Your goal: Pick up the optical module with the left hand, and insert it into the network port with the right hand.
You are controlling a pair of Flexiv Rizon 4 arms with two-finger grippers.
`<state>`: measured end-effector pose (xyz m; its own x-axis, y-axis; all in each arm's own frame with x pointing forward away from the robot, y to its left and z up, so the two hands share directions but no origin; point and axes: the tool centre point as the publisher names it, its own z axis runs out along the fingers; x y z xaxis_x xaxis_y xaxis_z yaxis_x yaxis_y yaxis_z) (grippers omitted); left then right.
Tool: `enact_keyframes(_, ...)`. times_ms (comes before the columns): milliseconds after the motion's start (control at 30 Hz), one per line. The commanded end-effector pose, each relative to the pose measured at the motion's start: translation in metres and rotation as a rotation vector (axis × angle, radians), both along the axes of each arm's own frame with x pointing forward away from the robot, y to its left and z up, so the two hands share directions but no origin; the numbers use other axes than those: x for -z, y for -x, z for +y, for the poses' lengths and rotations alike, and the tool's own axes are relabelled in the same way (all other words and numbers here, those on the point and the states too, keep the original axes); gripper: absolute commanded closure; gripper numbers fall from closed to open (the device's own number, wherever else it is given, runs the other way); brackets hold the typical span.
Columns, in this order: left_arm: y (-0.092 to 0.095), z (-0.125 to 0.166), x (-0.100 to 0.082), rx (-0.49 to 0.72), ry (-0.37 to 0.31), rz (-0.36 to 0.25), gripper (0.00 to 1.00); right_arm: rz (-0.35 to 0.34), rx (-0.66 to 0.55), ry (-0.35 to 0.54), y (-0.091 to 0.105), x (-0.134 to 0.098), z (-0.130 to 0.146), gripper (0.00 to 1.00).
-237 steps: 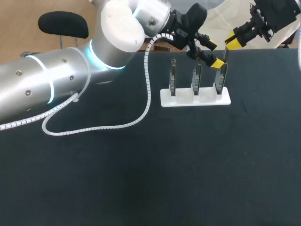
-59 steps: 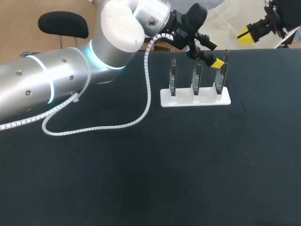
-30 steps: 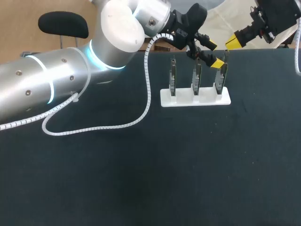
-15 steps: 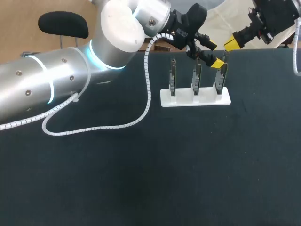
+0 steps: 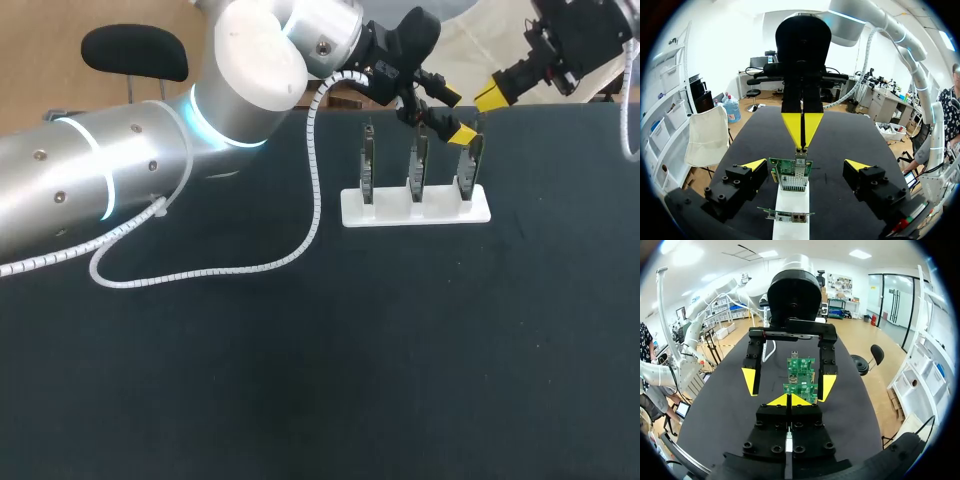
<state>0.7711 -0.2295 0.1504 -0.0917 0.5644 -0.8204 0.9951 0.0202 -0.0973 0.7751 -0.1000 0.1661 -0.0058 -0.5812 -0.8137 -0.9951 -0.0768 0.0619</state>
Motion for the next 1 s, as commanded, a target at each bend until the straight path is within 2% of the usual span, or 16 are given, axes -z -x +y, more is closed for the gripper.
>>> enact_keyframes(33,-0.0015,-0.0008,-0.0004,0.001,-0.005,0.003,0.00,0.004,0.000,-0.001,-0.0018,0.0009,-0.0002,1.00)
enact_keyframes(1000,-0.0015,-0.0008,-0.0004,0.001,-0.005,0.003,0.00,0.015,0.025,-0.005,-0.0073,0.0090,-0.0010,1.00)
